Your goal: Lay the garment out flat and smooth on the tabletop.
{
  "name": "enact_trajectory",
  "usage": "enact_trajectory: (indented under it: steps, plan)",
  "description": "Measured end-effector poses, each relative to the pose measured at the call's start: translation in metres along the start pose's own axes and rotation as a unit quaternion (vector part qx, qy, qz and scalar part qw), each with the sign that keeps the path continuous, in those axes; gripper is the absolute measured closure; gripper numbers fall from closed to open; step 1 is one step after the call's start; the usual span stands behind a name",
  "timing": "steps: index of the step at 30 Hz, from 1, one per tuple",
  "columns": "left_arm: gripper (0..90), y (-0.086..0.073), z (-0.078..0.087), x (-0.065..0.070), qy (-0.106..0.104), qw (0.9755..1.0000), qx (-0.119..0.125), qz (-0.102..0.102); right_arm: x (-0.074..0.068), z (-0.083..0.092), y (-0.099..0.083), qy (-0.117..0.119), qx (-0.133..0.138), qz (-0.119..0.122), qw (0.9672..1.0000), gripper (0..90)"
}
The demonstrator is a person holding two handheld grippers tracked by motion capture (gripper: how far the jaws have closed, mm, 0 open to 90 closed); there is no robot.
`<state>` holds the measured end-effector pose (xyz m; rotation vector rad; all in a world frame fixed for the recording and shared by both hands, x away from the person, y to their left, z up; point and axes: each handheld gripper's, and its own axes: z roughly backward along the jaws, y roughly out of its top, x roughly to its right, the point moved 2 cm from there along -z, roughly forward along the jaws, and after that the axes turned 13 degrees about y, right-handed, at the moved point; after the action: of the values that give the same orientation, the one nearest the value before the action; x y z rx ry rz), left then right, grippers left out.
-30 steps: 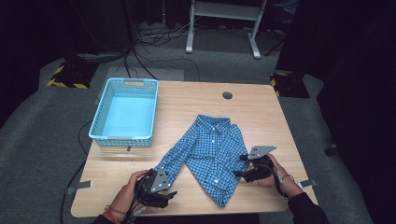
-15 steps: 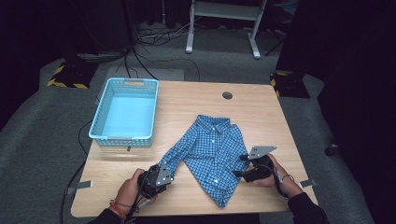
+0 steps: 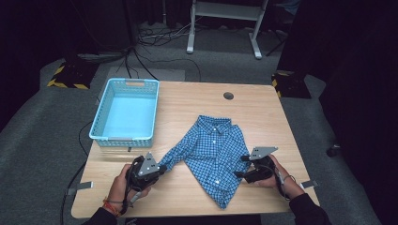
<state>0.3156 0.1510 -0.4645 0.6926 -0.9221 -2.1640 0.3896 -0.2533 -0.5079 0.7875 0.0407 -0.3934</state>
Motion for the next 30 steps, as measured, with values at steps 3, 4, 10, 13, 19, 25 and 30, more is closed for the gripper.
enact_trajectory:
  steps: [3, 4, 10, 13, 19, 25, 30]
  plan:
    - [88.2, -0.003, 0.004, -0.013, 0.007, 0.9993, 0.009, 0.035, 0.000, 0.000, 0.000, 0.000, 0.001, 0.000, 1.0000, 26.8]
    - [88.2, -0.005, 0.005, -0.018, 0.011, 0.9988, 0.011, 0.047, 0.000, 0.000, 0.000, 0.000, 0.000, 0.000, 1.0000, 26.8]
    - [88.2, -0.014, 0.013, -0.045, 0.047, 0.9933, 0.026, 0.102, 0.000, 0.000, 0.000, 0.000, 0.000, 0.000, 1.0000, 26.8]
    - [88.2, -0.021, 0.014, -0.056, 0.059, 0.9900, 0.020, 0.127, 0.000, 0.000, 0.000, 0.001, 0.000, 0.000, 1.0000, 26.9]
    - [88.2, -0.034, 0.016, -0.070, 0.077, 0.9878, -0.001, 0.135, 0.001, 0.000, 0.000, 0.004, 0.002, 0.001, 1.0000, 27.0]
    - [88.1, -0.048, 0.014, -0.078, 0.090, 0.9867, -0.028, 0.132, 0.001, 0.001, -0.001, 0.004, 0.001, 0.003, 1.0000, 27.1]
    - [88.1, -0.057, 0.014, -0.082, 0.090, 0.9862, -0.045, 0.132, 0.001, 0.001, -0.001, 0.005, -0.001, 0.003, 1.0000, 27.2]
